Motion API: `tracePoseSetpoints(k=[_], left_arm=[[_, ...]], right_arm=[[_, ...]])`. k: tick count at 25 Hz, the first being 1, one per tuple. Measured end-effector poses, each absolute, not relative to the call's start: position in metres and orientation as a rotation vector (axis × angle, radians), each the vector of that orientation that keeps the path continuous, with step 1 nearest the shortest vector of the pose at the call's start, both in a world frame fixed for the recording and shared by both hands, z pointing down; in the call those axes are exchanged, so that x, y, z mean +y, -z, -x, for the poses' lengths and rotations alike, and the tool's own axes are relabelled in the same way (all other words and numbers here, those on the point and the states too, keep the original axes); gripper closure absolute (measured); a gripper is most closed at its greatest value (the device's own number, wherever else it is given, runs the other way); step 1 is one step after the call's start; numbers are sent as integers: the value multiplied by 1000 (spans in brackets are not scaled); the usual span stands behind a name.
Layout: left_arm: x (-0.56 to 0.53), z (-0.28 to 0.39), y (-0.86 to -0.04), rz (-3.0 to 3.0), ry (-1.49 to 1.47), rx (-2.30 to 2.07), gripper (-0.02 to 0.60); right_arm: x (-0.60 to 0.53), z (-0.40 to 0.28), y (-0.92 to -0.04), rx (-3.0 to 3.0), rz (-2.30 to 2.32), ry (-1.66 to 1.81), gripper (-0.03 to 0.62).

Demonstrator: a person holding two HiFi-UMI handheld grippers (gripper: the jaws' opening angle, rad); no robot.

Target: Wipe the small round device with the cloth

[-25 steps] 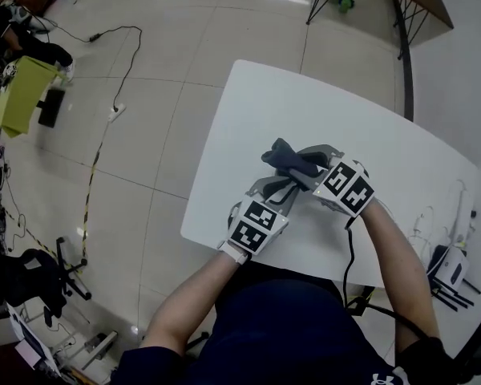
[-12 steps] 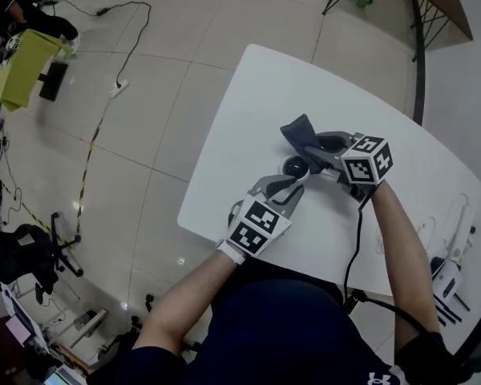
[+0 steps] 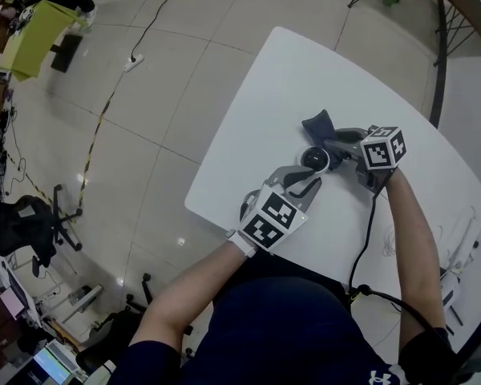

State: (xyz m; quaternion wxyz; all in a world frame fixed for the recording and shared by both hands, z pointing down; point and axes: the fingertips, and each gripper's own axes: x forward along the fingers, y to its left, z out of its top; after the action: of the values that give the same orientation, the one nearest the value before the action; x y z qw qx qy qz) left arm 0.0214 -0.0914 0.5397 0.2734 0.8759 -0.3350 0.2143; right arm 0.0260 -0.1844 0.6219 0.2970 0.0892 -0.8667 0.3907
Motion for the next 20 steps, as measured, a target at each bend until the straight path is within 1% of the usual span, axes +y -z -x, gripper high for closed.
tracePoseSetpoints(k=[4, 8, 11, 14, 17, 20], left_arm=[[-86, -17, -541, -2360, -578, -896, 518], [-80, 0, -537, -2336, -525, -917, 518], [-79, 24, -537, -2294, -481, -974, 518], [-77, 47, -533, -2240, -441, -1017, 518], [-72, 62, -531, -2215, -433, -1044, 518], [-69, 72, -527, -2211, -412, -1071, 518]], right_arm=[[-186, -22, -627, -2277, -299, -968, 484], [-195, -28, -593, -2347, -501, -822, 484], [-196, -36, -548, -2387, -668, -596, 484], [-181, -27, -513, -2347, -711, -256, 484], [-160, -19, -508, -2171, -693, 32, 484], [-146, -14, -509, -2067, -710, 183, 484]])
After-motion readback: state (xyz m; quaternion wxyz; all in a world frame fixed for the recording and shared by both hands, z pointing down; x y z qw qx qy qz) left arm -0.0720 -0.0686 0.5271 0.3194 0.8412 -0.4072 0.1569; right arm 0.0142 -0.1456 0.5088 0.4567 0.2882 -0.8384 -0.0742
